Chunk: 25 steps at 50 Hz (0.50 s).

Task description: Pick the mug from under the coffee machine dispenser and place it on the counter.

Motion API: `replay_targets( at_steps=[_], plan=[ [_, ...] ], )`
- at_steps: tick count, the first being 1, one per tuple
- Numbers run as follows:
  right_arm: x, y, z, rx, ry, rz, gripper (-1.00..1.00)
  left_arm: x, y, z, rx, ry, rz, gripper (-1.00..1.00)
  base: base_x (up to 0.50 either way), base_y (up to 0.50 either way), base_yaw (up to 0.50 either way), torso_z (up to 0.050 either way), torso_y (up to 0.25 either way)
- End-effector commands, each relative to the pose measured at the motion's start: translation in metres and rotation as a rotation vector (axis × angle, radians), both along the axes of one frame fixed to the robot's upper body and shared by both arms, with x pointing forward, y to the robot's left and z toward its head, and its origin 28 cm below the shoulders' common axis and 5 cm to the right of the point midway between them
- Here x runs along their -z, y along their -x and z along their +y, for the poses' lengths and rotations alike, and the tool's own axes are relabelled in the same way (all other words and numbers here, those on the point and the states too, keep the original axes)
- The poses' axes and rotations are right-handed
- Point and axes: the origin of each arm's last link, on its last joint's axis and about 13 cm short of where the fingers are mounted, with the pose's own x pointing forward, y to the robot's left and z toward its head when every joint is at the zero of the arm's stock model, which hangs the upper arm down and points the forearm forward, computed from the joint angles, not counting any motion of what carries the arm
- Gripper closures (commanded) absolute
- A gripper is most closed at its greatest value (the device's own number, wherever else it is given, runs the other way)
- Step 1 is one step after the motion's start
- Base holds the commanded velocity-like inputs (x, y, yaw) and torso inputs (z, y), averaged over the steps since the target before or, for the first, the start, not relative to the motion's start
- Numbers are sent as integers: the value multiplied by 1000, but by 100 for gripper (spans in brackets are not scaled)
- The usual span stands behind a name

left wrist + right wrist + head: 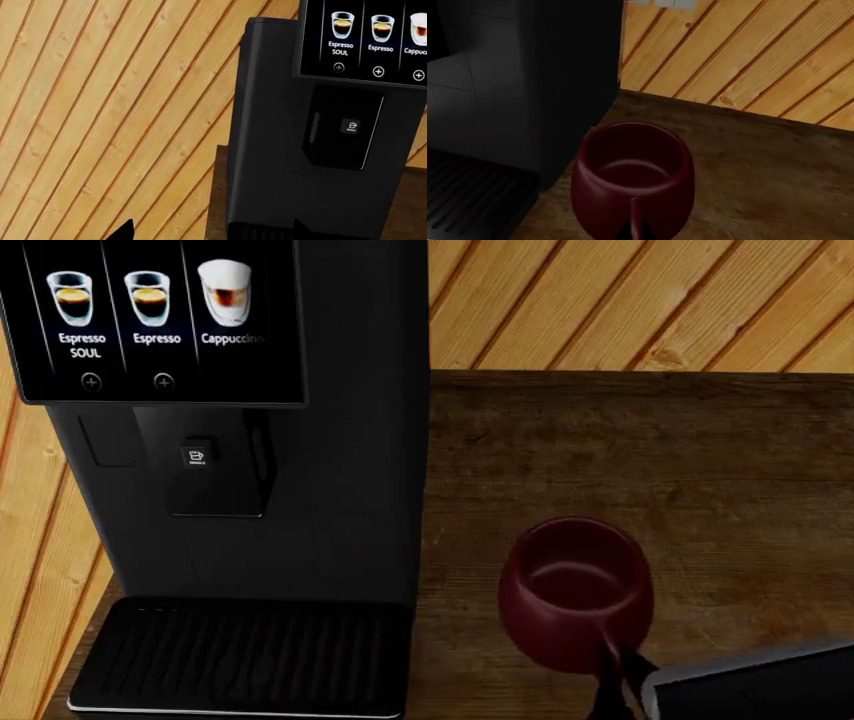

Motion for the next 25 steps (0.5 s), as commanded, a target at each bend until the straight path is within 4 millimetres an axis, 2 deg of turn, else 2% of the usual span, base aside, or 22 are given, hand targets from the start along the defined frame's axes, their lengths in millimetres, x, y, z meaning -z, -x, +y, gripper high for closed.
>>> replay_targets(
  at_steps=[1,9,25],
  plan=[
    [6,-3,-11,55,-1,-17,100,1,1,0,-1,-1,0,-100,0,0,0,0,0],
    [15,-4,-15,77,1,5,100,1,1,0,0,0,3,-100,0,0,0,0,0],
    [49,-3,-18,101,33,59,100,2,0,0,-2,6,-6,-100,0,0,0,0,0]
  ],
)
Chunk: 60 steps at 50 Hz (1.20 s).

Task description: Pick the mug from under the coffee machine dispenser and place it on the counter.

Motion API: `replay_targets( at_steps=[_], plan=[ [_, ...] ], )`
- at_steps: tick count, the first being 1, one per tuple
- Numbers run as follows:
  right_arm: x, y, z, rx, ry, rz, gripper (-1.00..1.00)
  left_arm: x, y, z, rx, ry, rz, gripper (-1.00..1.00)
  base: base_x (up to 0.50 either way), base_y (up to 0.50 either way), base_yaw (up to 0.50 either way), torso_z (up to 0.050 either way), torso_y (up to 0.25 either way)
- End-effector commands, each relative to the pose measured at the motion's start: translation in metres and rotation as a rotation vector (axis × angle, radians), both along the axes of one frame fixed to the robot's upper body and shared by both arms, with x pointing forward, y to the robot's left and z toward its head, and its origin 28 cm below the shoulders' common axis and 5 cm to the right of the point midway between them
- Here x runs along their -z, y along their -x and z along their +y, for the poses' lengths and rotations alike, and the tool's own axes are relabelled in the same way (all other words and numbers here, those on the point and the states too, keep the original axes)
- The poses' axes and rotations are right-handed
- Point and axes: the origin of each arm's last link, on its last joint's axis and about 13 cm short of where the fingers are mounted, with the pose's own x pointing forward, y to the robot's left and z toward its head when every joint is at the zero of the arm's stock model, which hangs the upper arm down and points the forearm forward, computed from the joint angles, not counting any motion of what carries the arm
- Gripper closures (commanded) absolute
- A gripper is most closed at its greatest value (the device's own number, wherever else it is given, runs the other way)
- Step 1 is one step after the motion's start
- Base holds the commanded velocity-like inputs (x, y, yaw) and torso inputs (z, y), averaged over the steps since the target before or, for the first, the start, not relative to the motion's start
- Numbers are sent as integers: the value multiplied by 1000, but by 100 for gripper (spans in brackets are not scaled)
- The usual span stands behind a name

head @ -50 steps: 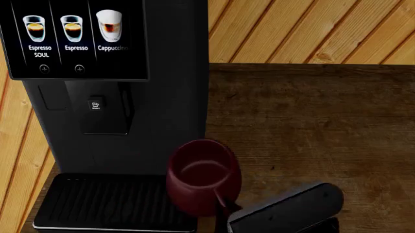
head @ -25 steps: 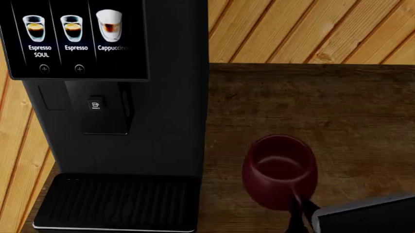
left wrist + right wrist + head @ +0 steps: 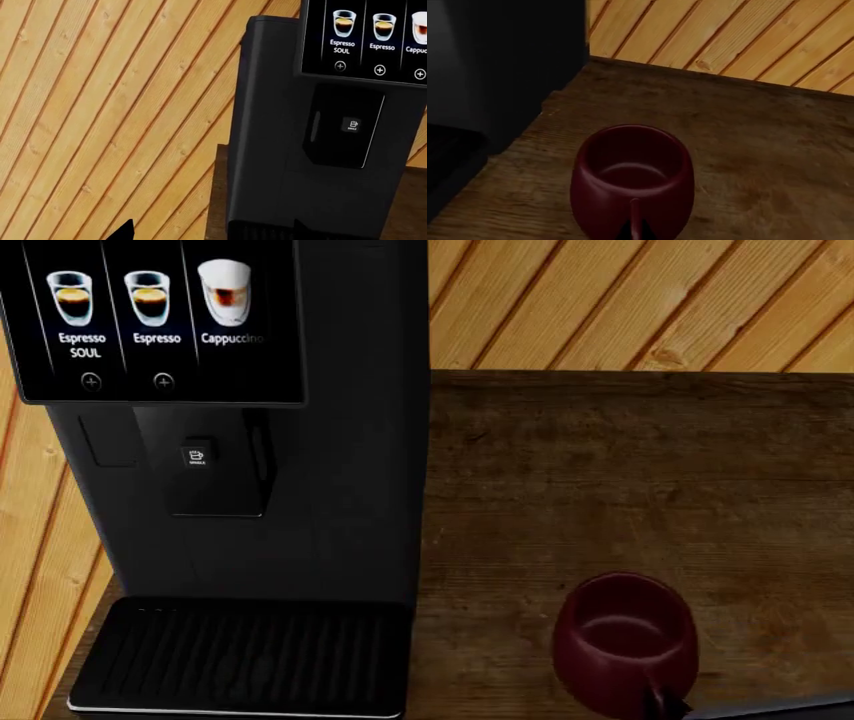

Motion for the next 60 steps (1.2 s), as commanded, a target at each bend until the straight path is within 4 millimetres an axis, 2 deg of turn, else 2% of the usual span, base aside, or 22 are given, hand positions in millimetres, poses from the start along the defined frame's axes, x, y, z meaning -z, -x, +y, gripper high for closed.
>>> replay_targets(
  at_steps=[1,24,25,37,41,47,60],
  plan=[
    [16,-1,-2,12,23,-1,100,1,-1,1,-1,5,-8,-100,0,0,0,0,0],
    [41,10,-4,9,34,70,100,1,-2,1,4,7,-1,-100,0,0,1,0,0],
    [41,11,-4,4,35,73,-100,1,-2,1,3,5,-1,-100,0,0,3,0,0],
    [38,21,-6,1,33,78,-100,2,-2,1,1,4,0,-100,0,0,0,0,0],
    [29,26,-8,6,32,52,-100,2,-2,1,1,4,1,-100,0,0,0,0,0],
    [1,36,-13,27,34,-32,-100,2,-2,1,2,3,1,-100,0,0,0,0,0],
    [-27,48,-15,39,35,-118,-100,2,-3,2,1,3,-1,-100,0,0,0,0,0]
  ],
)
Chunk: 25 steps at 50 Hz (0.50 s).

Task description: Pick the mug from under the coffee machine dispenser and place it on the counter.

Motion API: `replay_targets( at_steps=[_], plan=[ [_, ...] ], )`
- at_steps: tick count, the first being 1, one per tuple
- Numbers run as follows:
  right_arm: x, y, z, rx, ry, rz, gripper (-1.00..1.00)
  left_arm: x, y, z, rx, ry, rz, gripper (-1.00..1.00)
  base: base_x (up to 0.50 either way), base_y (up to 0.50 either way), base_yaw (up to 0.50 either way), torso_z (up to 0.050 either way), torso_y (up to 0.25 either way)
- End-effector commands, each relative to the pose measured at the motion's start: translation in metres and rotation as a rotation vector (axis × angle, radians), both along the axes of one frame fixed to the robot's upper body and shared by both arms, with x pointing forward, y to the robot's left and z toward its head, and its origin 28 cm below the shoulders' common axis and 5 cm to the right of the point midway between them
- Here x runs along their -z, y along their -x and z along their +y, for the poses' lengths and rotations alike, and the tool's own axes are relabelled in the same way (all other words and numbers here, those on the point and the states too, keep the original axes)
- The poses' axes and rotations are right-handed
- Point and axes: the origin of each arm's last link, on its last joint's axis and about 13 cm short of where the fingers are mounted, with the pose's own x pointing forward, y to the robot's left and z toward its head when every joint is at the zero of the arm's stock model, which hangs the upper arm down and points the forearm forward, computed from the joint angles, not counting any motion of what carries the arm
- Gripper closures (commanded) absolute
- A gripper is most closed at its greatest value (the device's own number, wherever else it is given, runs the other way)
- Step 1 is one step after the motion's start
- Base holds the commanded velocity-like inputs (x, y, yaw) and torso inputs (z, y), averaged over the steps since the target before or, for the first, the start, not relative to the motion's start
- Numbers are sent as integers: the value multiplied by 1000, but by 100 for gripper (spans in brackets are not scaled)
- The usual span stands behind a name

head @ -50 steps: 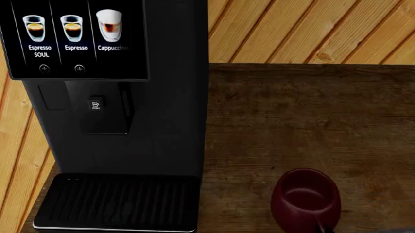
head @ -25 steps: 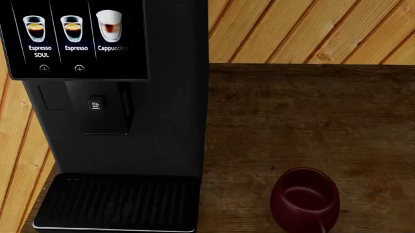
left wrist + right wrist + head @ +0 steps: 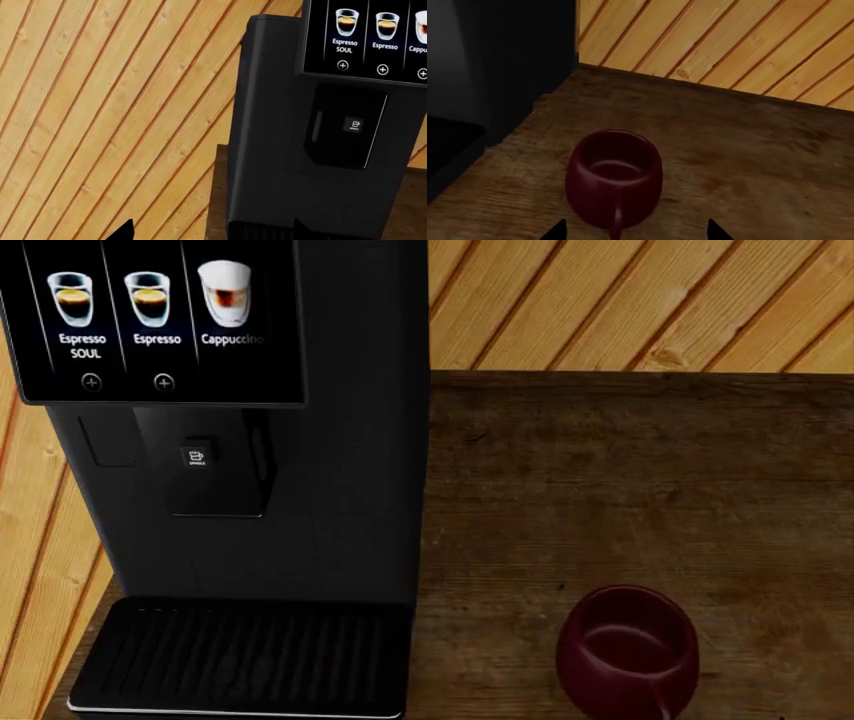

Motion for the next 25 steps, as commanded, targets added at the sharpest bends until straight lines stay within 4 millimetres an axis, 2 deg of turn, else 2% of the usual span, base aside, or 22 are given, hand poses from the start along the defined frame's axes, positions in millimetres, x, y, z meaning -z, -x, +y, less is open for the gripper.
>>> replay_targets(
  at_steps=[1,6,25],
  plan=[
    [-24,13,-2,11,4,-78,-100,0,-1,1,-2,1,-1,-100,0,0,0,0,0],
    [-31,19,-3,19,1,-103,-100,-1,-1,1,-2,3,-2,-100,0,0,0,0,0],
    [-58,28,17,18,-15,-229,-100,-3,-3,1,-3,-1,-9,-100,0,0,0,0,0]
  ],
)
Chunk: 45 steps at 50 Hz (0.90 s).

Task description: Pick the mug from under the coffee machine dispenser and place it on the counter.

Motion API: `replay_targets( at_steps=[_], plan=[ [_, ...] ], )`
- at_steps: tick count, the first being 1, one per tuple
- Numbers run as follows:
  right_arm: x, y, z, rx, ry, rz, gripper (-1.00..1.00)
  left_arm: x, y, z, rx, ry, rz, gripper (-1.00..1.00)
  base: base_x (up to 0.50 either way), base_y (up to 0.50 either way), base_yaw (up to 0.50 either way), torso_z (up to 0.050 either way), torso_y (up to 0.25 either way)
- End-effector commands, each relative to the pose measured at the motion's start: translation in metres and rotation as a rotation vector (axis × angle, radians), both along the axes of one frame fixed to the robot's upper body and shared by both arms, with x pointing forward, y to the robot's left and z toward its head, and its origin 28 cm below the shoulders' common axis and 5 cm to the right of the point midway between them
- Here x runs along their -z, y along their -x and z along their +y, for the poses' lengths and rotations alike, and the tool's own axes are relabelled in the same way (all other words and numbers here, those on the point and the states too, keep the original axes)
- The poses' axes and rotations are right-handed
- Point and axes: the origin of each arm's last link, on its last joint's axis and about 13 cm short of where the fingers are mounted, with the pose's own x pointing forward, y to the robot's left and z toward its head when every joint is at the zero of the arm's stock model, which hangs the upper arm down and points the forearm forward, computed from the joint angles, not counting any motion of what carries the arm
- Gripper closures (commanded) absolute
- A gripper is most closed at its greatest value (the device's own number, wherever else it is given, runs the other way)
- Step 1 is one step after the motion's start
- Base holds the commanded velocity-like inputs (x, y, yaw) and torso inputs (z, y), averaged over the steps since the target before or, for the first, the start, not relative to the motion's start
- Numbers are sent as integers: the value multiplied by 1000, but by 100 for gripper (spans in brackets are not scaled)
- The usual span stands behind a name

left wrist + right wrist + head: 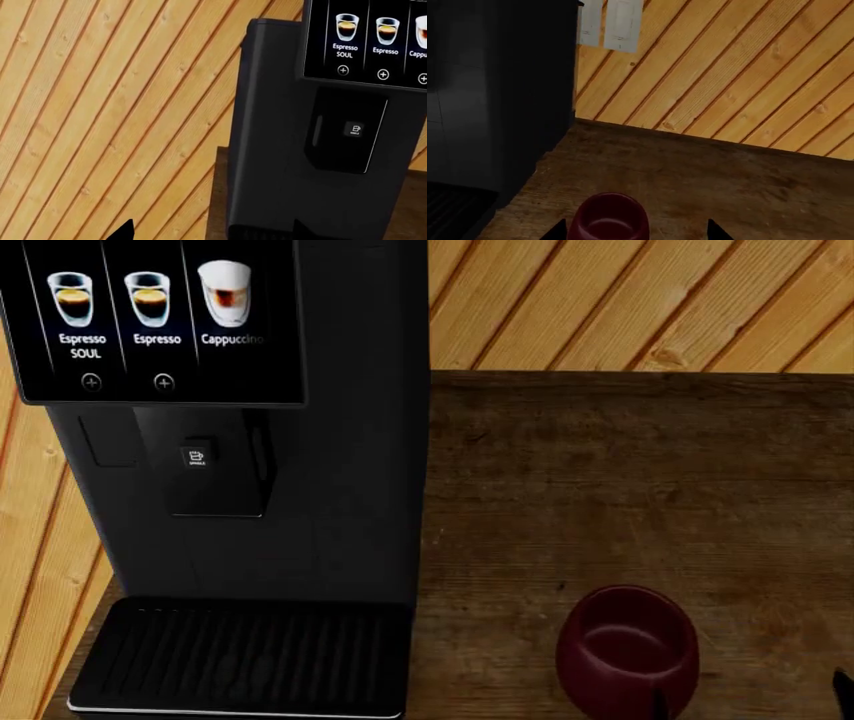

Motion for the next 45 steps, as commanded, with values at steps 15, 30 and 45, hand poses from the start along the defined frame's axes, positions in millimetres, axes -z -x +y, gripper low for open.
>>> replay_targets(
  at_steps=[15,30,45],
  plan=[
    [-15,14,13,26,-34,-117,-100,0,1,4,6,-10,-8,-100,0,0,0,0,0],
    [-8,24,15,2,-25,-199,-100,-11,15,4,29,-15,-45,-100,0,0,0,0,0],
    [-9,26,16,-2,-42,-285,-100,-12,21,7,54,-17,-83,-100,0,0,0,0,0]
  ],
)
